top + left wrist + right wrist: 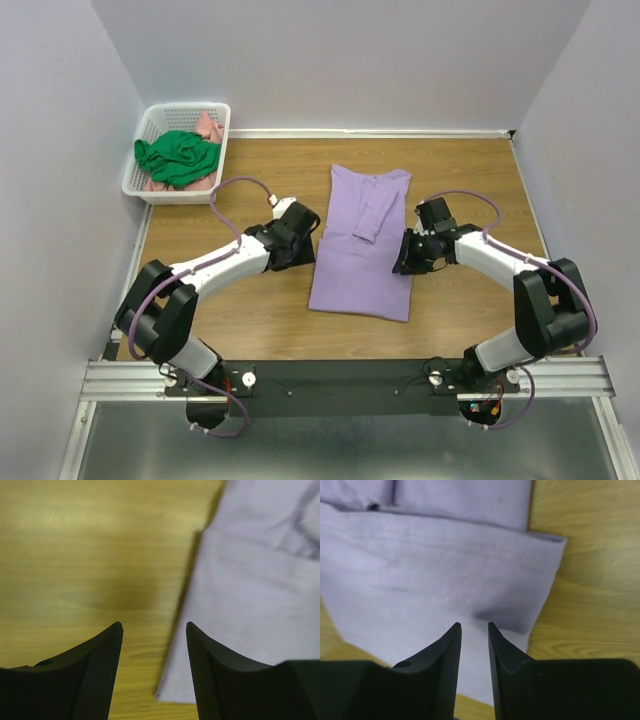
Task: Fold and stack the t-shirts
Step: Fold the tshirt
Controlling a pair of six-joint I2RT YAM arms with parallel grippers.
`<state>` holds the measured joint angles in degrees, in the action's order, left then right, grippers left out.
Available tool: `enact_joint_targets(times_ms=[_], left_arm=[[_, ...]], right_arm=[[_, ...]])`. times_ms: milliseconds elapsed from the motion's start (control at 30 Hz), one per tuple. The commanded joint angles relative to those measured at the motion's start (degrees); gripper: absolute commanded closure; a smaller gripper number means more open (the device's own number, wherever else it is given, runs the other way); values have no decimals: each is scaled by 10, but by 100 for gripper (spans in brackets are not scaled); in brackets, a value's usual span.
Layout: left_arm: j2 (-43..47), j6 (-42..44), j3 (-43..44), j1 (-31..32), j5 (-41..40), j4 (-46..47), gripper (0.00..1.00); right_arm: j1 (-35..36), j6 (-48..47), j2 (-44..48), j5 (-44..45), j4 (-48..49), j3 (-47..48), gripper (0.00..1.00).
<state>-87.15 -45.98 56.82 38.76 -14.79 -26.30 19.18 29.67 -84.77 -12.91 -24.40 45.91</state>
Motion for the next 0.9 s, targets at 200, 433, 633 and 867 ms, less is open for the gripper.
enact_joint_targets(times_ms=[200, 433, 633, 867], left_arm=[[70, -63, -83, 5, 30, 0, 37], [76, -92, -96, 31, 54, 3, 37], [58, -112, -98, 61, 70, 1, 36], [24, -126, -74, 98, 61, -23, 37]], right_arm=[[2, -48, -116, 110, 10, 81, 68], [2, -65, -135, 138, 9, 129, 67], [2, -41, -64, 89, 0, 81, 60], [2, -13, 57, 124, -84, 4, 24]])
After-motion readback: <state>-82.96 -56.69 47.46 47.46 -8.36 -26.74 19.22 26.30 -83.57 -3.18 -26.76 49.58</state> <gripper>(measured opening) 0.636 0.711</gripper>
